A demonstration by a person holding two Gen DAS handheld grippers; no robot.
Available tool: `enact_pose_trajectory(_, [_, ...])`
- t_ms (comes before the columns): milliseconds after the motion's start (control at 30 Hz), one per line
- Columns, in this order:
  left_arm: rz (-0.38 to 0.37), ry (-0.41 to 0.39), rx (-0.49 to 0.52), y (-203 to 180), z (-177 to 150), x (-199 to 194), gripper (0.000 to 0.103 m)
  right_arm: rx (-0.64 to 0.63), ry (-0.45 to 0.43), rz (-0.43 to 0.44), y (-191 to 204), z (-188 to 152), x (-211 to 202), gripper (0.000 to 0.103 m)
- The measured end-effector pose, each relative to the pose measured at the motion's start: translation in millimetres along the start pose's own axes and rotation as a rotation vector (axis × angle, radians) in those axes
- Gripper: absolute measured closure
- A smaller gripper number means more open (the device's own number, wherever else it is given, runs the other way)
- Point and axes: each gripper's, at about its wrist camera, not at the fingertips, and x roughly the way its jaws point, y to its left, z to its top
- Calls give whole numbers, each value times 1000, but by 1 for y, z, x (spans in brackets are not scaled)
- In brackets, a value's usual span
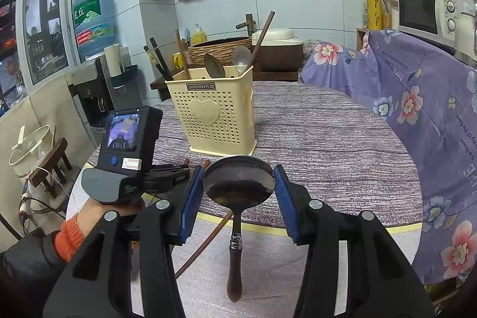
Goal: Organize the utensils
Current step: 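Grasp the wooden-handled spoon with the right gripper while the left gripper grasps a brown chopstick, then carry the spoon and chopstick into the cream holder and open both grippers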
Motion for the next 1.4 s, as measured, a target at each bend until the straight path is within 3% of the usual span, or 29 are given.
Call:
enact_pose_trajectory(133, [33,-2,3,-3,6,3,94,4,-2,-2,-1,0,-1,55])
enact_pose_trajectory(267, [29,-4,4,-4,7,3,94,7,-3,-4,-2,0,-2,55])
enact_pose_trajectory(400, [-22,-10,-22,1,7,-5,95,16,-5,-5,-4,-1,-3,55])
enact_pose_trajectory(500, [-56,-58,-13,2,8,-29,95,21,-6,-4,-5,-1,-4,55])
enact_pose_trajectory(733, [-178,-255,-12,21,7,-134,95,27,-8,4,-7,-2,-6,55])
enact_pose_trajectory(933, [-228,-376,-22,40,-8,-199,95,52,-4,13,-11,-2,-8,55])
enact_pose_trajectory(1200, [-228,-450,-40,56,-26,-217,95,67,1,13,-13,-1,-9,55])
enact_pose_trajectory(1400, [-259,-465,-52,61,-16,-223,95,57,-4,29,-12,3,-11,55])
